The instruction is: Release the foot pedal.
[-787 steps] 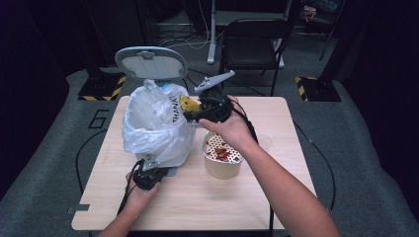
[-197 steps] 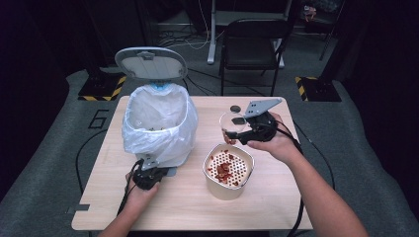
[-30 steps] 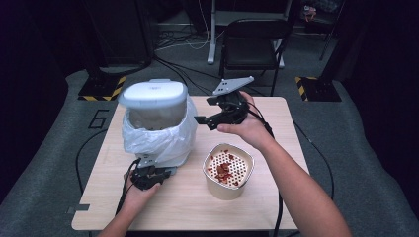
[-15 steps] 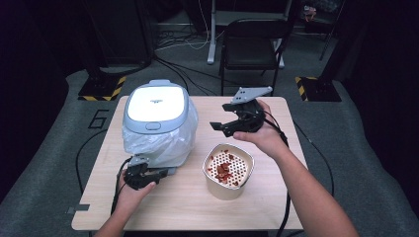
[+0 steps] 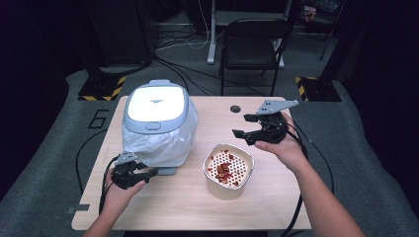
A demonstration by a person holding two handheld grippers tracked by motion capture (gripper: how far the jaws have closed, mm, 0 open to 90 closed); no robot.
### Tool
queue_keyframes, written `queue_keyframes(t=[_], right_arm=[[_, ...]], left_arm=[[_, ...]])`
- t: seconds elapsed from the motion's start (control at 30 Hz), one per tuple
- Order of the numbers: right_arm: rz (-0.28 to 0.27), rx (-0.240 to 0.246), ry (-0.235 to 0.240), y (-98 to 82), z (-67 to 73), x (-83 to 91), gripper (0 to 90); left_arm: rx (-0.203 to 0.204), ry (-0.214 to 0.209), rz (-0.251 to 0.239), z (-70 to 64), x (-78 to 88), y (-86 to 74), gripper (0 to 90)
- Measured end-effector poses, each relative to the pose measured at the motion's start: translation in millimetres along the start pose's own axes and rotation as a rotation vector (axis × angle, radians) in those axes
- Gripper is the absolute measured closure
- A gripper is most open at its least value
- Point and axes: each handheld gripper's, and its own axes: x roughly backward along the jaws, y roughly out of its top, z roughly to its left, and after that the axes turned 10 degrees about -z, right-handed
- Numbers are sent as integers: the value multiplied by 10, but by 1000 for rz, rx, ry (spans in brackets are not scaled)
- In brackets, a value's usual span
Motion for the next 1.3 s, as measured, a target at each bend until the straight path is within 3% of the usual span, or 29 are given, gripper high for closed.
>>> queue_keyframes(t=[0.2, 0.37, 0.47, 0.53, 0.7, 0.73, 0.93, 1.03, 1.1, 1.2, 1.3], right_arm=[[14, -59, -64, -217, -89, 204, 320], [9, -59, -99, -351, -101, 353, 321], [11, -67, -128, -495, -89, 455, 321], [19, -69, -144, -568, -72, 480, 321], [37, -71, -178, -745, -27, 516, 324], [37, -86, -193, -826, -11, 523, 326], [55, -133, -263, -1125, 17, 537, 329], [73, -136, -302, -1254, 27, 544, 329], [82, -139, -312, -1340, 32, 546, 328], [81, -160, -325, -1450, 35, 552, 329], [73, -181, -359, -1570, 26, 559, 343]], left_arm=[[14, 21, -19, 37, 210, 62, 452], [19, 48, -42, 78, 340, 80, 451], [44, 68, -49, 163, 411, 50, 451], [54, 85, -61, 186, 421, 18, 451], [48, 112, -31, 257, 430, -52, 449], [67, 120, -28, 297, 427, -103, 450], [84, 147, -27, 399, 461, -259, 444], [68, 178, -35, 443, 469, -323, 428], [74, 177, -30, 458, 477, -342, 420], [116, 172, -33, 511, 472, -414, 421], [121, 166, -29, 543, 451, -447, 426]])
